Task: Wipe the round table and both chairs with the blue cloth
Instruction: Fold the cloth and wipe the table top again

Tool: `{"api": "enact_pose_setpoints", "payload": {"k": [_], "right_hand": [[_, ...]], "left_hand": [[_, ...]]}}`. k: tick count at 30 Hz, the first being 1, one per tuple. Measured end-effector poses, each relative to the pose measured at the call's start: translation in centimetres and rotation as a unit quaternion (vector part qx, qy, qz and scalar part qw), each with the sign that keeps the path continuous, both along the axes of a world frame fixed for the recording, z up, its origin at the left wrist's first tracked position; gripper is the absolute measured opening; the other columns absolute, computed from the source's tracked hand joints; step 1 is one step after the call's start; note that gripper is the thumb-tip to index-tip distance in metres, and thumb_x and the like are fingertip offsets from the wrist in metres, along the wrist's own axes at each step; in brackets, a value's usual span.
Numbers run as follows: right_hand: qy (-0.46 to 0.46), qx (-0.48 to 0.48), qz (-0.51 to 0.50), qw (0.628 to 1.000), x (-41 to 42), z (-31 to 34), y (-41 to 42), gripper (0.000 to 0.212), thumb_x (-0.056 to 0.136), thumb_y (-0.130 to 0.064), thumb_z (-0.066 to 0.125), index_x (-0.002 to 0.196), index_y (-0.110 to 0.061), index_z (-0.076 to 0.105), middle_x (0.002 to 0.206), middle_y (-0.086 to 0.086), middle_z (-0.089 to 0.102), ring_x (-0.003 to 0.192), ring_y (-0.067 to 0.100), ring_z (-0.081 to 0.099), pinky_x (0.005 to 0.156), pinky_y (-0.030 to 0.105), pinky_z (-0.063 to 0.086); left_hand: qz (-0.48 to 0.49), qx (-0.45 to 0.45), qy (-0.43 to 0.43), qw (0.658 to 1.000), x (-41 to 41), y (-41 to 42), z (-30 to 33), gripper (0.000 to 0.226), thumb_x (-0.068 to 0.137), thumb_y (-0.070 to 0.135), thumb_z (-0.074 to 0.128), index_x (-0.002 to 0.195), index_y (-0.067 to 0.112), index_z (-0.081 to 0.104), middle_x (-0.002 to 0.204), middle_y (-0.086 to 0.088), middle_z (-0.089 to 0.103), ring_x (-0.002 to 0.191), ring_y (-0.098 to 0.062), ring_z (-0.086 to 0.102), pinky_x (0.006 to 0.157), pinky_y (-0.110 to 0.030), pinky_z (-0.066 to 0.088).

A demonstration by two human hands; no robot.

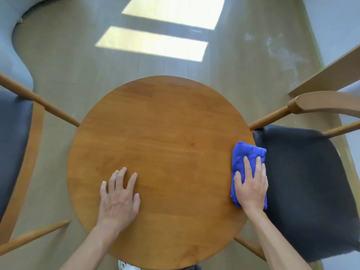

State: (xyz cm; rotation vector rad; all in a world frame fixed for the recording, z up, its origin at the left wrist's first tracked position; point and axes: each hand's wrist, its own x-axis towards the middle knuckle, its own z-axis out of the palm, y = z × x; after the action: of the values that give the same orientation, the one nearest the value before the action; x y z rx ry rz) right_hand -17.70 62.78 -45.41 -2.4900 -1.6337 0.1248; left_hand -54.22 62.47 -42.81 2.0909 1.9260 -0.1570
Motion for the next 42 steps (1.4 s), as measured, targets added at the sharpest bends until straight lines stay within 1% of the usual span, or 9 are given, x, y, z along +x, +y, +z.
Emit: {"api": "enact_pose_setpoints", "payload": {"k": [5, 10, 12, 17, 21, 24, 32, 38, 42], "right_hand": [[-0.006, -0.004, -0.07, 0.998, -3.0, -0.2, -1.1, 0.057, 0.093, -0.04, 0.035, 0.143, -0.015, 0.042, 0.153, 0.022, 0.031, 0.136, 0.045, 0.032, 0.1, 0.064, 0.036], [-0.014, -0.016, -0.021, 1.0, -11.9, 0.0, -3.2, 0.064, 0.088, -0.045, 0.042, 0.146, -0.019, 0.041, 0.156, 0.018, 0.025, 0.141, 0.041, 0.027, 0.107, 0.059, 0.029], [-0.009, -0.025, 0.018, 0.999, -16.2, 0.2, -3.5, 0.067, 0.084, -0.047, 0.046, 0.146, -0.02, 0.043, 0.156, 0.018, 0.026, 0.142, 0.04, 0.027, 0.109, 0.058, 0.028], [0.028, -0.034, 0.136, 0.99, -27.0, 0.7, -4.8, 0.071, 0.079, -0.051, 0.057, 0.144, -0.027, 0.045, 0.156, 0.016, 0.028, 0.142, 0.041, 0.027, 0.11, 0.059, 0.027], [0.064, -0.021, 0.231, 0.97, -33.9, 0.8, -6.8, 0.066, 0.08, -0.048, 0.059, 0.142, -0.03, 0.046, 0.155, 0.014, 0.031, 0.143, 0.038, 0.027, 0.107, 0.059, 0.029], [0.084, -0.004, 0.263, 0.961, -36.2, 0.9, -8.3, 0.059, 0.083, -0.042, 0.06, 0.14, -0.03, 0.049, 0.154, 0.011, 0.033, 0.142, 0.036, 0.03, 0.105, 0.057, 0.035], [0.071, 0.017, 0.325, 0.943, -32.8, 0.4, -10.4, 0.064, 0.078, -0.041, 0.061, 0.14, -0.034, 0.048, 0.155, 0.007, 0.033, 0.143, 0.034, 0.029, 0.107, 0.058, 0.034], [0.033, 0.037, 0.362, 0.931, -22.9, -0.2, -13.8, 0.061, 0.081, -0.055, 0.063, 0.138, -0.035, 0.052, 0.153, 0.01, 0.036, 0.142, 0.037, 0.031, 0.105, 0.06, 0.036], [0.016, 0.037, 0.323, 0.945, -14.8, -0.4, -14.2, 0.056, 0.085, -0.051, 0.063, 0.137, -0.031, 0.054, 0.151, 0.012, 0.038, 0.14, 0.038, 0.033, 0.103, 0.059, 0.037]], "left_hand": [[-0.023, -0.019, -0.003, 1.0, -0.8, 0.4, 0.5, 0.057, 0.078, 0.04, 0.038, 0.124, 0.015, 0.06, 0.135, -0.016, 0.045, 0.124, -0.032, 0.042, 0.089, -0.057, 0.044], [-0.033, -0.007, -0.018, 0.999, -1.6, 0.4, 0.4, 0.058, 0.07, 0.032, 0.074, 0.124, 0.016, 0.059, 0.135, -0.015, 0.046, 0.124, -0.03, 0.04, 0.088, -0.055, 0.045], [-0.038, -0.016, -0.021, 0.999, -2.3, 0.3, 0.6, 0.063, 0.067, 0.031, 0.077, 0.125, 0.016, 0.058, 0.135, -0.015, 0.047, 0.124, -0.03, 0.04, 0.088, -0.054, 0.045], [0.074, -0.013, -0.049, 0.996, -5.9, 0.3, 1.3, 0.047, 0.083, 0.035, 0.053, 0.128, 0.019, 0.057, 0.139, -0.014, 0.046, 0.129, -0.033, 0.041, 0.098, -0.052, 0.038], [0.172, -0.018, -0.186, 0.967, -8.5, 1.2, 1.8, 0.052, 0.092, 0.044, 0.032, 0.13, 0.017, 0.055, 0.138, -0.004, 0.047, 0.129, -0.023, 0.038, 0.105, -0.042, 0.031], [0.229, -0.005, -0.251, 0.94, -8.5, 2.0, 2.1, 0.041, 0.099, 0.034, 0.036, 0.134, 0.017, 0.05, 0.137, -0.006, 0.047, 0.129, -0.023, 0.037, 0.106, -0.035, 0.028], [0.244, -0.017, -0.2, 0.949, -6.6, 1.7, 2.4, 0.042, 0.099, 0.036, 0.037, 0.137, 0.022, 0.046, 0.137, -0.004, 0.045, 0.132, -0.024, 0.03, 0.109, -0.043, 0.026], [0.261, -0.048, -0.121, 0.956, -4.4, 1.8, 2.5, 0.048, 0.097, 0.044, 0.035, 0.142, 0.027, 0.039, 0.142, -0.008, 0.034, 0.135, -0.025, 0.023, 0.109, -0.048, 0.025], [0.257, -0.069, -0.097, 0.959, -1.9, 1.6, 2.6, 0.049, 0.097, 0.046, 0.031, 0.143, 0.029, 0.035, 0.148, -0.01, 0.025, 0.139, -0.025, 0.016, 0.11, -0.049, 0.022]]}}
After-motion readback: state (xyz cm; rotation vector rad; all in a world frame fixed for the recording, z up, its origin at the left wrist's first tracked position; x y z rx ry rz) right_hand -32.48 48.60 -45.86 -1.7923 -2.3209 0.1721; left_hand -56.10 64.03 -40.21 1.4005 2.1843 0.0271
